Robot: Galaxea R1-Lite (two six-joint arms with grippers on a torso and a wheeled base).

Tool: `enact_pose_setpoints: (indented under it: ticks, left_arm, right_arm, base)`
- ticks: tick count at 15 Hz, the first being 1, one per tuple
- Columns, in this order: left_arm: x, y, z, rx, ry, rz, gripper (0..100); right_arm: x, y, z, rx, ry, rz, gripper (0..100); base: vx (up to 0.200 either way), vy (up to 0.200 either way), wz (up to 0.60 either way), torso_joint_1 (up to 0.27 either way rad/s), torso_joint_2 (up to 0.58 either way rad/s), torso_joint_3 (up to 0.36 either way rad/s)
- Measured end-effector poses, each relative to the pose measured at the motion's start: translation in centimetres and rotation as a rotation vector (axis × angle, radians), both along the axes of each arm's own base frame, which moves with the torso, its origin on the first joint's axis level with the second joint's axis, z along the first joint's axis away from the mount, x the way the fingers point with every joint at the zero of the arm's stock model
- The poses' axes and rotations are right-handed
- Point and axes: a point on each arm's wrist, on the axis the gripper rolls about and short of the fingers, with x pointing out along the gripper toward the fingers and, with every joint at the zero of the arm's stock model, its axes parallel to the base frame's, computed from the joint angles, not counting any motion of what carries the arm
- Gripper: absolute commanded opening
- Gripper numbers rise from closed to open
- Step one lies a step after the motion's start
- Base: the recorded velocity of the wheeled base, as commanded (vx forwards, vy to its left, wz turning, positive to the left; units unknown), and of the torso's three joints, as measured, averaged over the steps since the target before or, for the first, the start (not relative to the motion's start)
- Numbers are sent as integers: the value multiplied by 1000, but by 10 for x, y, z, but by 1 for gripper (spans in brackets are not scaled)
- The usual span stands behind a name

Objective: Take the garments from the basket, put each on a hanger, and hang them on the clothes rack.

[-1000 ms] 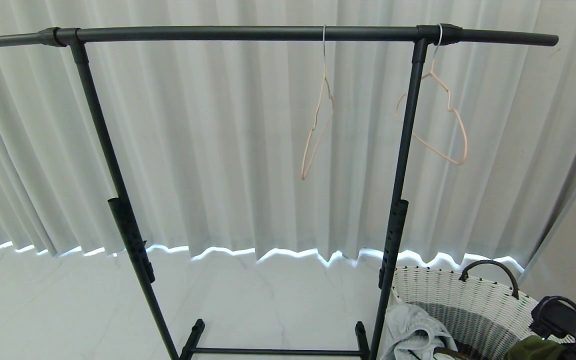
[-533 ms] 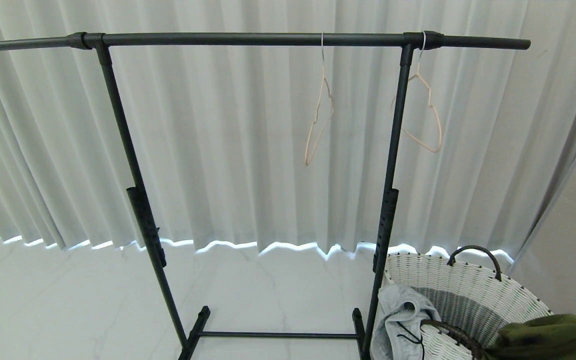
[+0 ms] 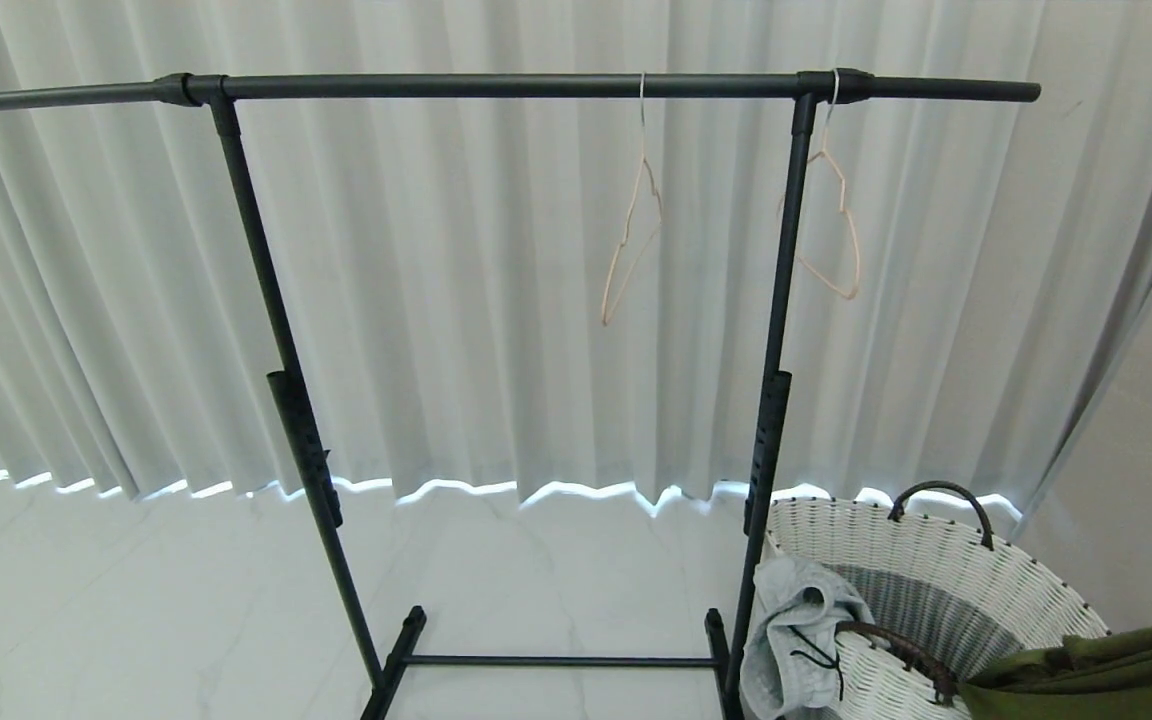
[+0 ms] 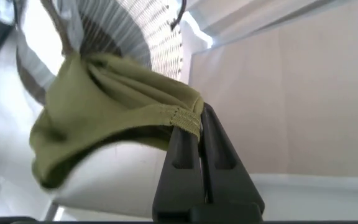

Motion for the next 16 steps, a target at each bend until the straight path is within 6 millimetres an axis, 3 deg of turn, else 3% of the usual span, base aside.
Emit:
enact_pose_setpoints:
  ticks: [6,11,16]
  left_arm:
    - [0,0,0,-4,0,1,100]
    - [0,0,0,20,-3,-1,100]
    - [0,0,0,32,-4,-3,100]
  right_arm:
    - [1,1,8,0,-29,9,0]
    - [2,2,12,57,-49,-10,0]
    - [-3,3,42,150,-20,-40,0]
  base:
    - [0,200,0,0,-1,4]
    - [0,0,0,0,0,0]
    - [0,0,0,0,0,0]
